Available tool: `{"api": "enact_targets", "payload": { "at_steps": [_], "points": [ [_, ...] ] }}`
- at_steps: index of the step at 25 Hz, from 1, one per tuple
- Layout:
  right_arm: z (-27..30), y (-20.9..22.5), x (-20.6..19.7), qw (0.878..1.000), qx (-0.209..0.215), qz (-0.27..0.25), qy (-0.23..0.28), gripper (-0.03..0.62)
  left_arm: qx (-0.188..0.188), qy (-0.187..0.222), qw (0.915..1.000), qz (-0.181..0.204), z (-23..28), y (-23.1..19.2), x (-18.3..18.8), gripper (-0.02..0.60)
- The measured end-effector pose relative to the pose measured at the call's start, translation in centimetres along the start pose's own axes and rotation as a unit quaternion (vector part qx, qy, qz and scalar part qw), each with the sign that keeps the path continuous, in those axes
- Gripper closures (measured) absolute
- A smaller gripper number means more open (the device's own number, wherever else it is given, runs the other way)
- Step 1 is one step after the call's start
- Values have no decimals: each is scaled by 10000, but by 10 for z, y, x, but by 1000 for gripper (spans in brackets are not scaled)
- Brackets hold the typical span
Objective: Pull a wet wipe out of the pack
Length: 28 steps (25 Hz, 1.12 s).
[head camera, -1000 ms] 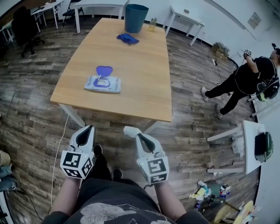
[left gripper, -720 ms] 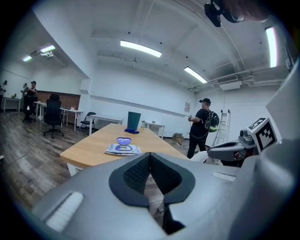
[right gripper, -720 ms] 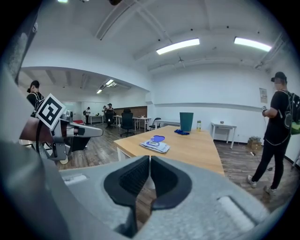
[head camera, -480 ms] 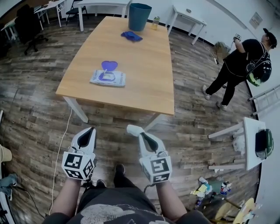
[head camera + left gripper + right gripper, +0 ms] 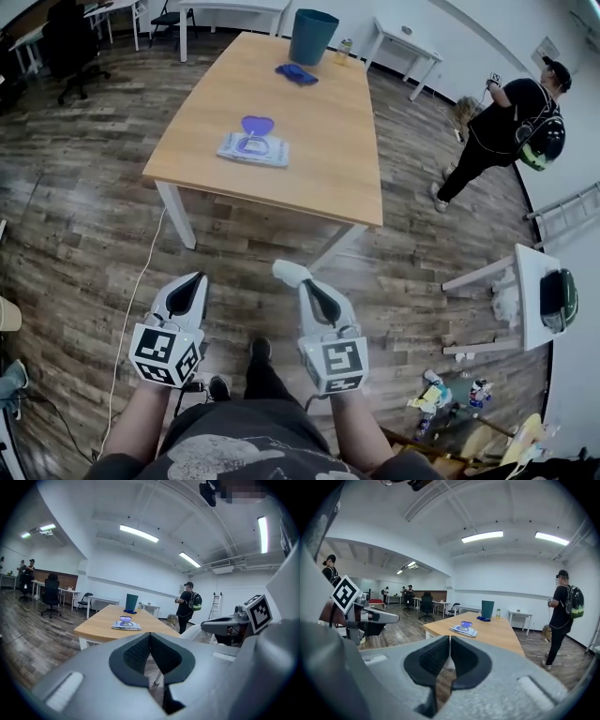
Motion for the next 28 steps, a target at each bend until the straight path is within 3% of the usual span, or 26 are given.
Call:
{"api": "enact_targets", "payload": {
  "at_steps": [9, 20, 28],
  "points": [
    [-32, -53, -15, 9996, 16, -175, -220, 594, -21, 77, 10000, -31, -59, -1, -16, 563],
    [-57, -82, -19, 9997, -114, -189, -146, 594, 187, 352, 9992, -62, -107, -13, -11, 563],
    [-63, -89, -25, 9997, -59, -132, -206, 594, 158, 239, 9996, -78, -115, -10, -16, 563]
  ]
}}
Point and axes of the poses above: the fingertips, and each gripper's own axes: z forward along the fingers, y to its right, x out of its top, the point moved 8 cm from there along -z, backward along the fingers, and after that the axes turned 5 degrees about z, right-handed, at the moved point
